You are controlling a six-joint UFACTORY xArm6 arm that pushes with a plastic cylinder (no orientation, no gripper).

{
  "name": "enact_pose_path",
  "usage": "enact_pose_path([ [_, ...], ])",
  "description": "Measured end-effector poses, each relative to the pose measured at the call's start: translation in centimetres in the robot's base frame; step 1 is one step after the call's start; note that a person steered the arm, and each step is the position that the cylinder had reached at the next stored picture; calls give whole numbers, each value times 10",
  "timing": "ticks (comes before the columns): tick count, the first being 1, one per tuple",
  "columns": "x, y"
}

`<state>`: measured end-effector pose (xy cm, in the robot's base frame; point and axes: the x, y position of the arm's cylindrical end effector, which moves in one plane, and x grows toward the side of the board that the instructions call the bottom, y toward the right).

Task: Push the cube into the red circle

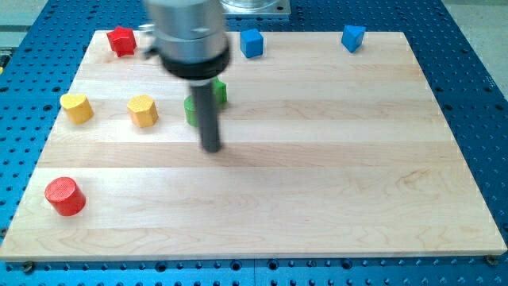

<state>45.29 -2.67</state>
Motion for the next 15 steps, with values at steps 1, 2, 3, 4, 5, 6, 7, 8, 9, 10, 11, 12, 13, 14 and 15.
enact_pose_path([
  [1,-42,102],
  [2,-105,192],
  [3,-175,254],
  [4,-228,288],
  [5,-229,225],
  [6,-200,160],
  [7,-211,207],
  [8,-238,198],
  [9,-228,135],
  [10,-198,72],
  [11,-202,135],
  [12,-236,133],
  [13,-257,72],
  [14,-244,22],
  [15,-180,-40],
])
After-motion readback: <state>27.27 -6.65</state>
